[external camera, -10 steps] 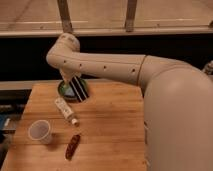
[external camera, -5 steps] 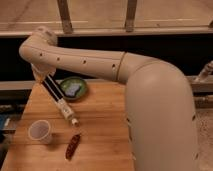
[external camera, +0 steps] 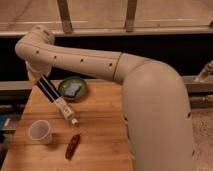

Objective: Place the eraser in the ceramic cup

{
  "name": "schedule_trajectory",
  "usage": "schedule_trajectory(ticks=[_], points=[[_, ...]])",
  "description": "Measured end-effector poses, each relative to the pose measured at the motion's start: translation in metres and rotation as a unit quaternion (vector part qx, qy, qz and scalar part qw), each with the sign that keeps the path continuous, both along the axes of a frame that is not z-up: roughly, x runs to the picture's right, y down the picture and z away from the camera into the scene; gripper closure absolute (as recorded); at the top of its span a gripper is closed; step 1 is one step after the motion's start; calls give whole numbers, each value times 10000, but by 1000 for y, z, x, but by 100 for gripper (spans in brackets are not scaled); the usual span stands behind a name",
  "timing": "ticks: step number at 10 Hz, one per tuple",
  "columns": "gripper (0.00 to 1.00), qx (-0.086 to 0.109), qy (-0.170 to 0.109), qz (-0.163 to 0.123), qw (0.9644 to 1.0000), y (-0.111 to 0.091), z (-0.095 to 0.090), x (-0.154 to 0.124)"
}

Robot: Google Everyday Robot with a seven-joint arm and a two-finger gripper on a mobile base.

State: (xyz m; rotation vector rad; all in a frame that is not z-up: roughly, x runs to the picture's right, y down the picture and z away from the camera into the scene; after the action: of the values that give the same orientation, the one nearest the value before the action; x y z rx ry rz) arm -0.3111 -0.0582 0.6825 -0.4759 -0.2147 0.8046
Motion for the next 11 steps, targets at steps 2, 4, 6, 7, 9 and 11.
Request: schedule_trajectory(ticks=[2,4,6,7,9,11], points=[[90,-1,-6,-8,10000,1,0,-1],[90,-2,0,-3,10000,0,0,0],[90,-43,-70,-31,10000,4,-1,-6],[90,-99,-135,-56,9998,11,-6,-12],[90,-238,-397,3,9989,29,-18,-31],[90,-302,-672,154,9972,38,-24,-36]])
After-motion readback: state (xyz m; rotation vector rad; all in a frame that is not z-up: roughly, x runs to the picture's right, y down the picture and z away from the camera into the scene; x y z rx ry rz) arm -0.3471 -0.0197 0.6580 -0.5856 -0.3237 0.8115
